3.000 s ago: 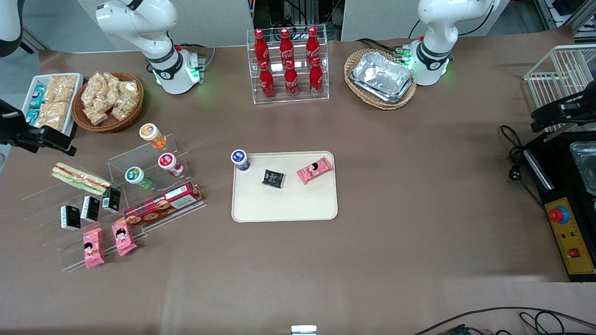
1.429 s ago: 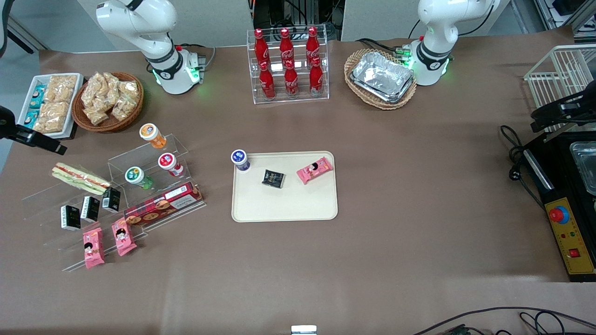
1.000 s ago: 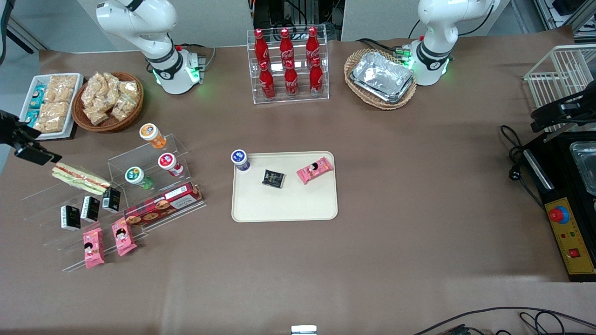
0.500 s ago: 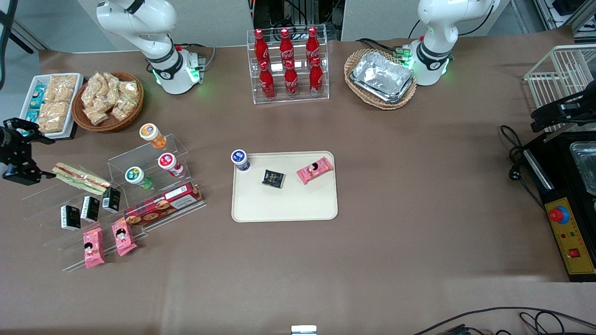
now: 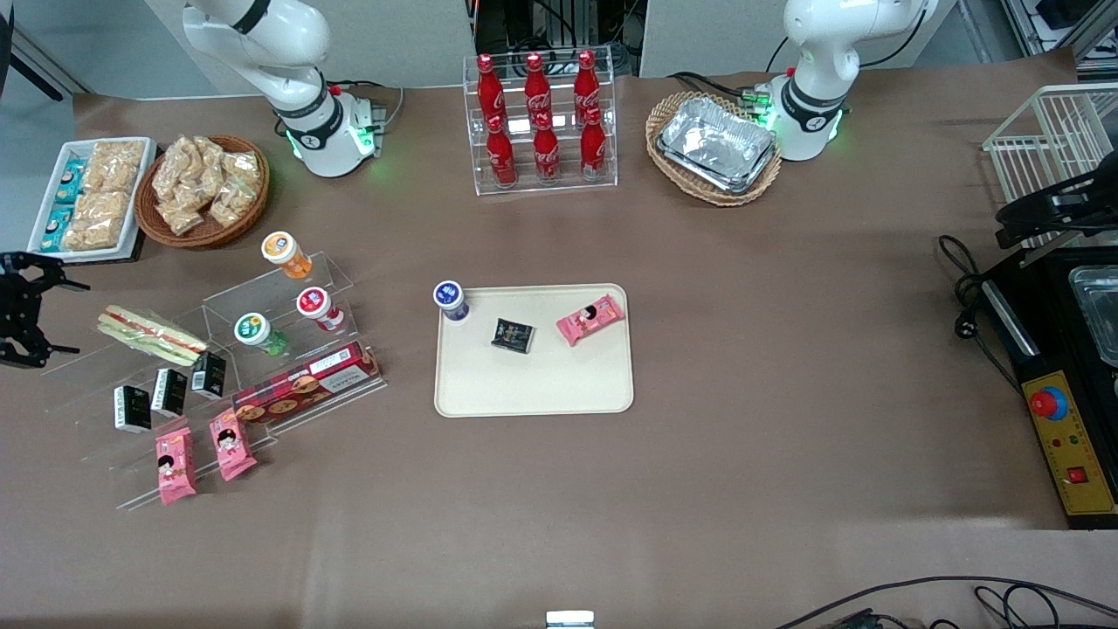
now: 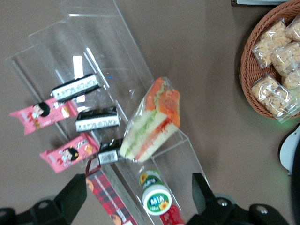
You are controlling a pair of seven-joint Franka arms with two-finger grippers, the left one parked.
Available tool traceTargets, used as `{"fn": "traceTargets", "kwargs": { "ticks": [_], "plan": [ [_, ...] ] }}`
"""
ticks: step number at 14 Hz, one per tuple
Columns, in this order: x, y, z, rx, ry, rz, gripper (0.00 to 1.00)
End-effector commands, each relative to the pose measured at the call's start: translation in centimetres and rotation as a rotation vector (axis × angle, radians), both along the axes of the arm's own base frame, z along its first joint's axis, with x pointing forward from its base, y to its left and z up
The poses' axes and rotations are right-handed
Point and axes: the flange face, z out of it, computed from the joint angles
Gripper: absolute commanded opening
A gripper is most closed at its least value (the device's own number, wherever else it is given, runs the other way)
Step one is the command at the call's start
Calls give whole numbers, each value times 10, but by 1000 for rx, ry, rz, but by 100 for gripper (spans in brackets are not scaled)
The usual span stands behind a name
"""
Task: Place sandwich on tray
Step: 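Lower the right gripper and close it on the wrapped sandwich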
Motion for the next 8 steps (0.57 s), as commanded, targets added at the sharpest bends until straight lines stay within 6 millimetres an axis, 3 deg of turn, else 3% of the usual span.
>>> {"fn": "traceTargets", "kwargs": {
  "ticks": [1,5,8],
  "plan": [
    [14,-12,-42,4,33,-70,100],
    [15,-22,-86,24,102,-96,100],
    [10,-17,-88,32,134,-113,100]
  ]
}}
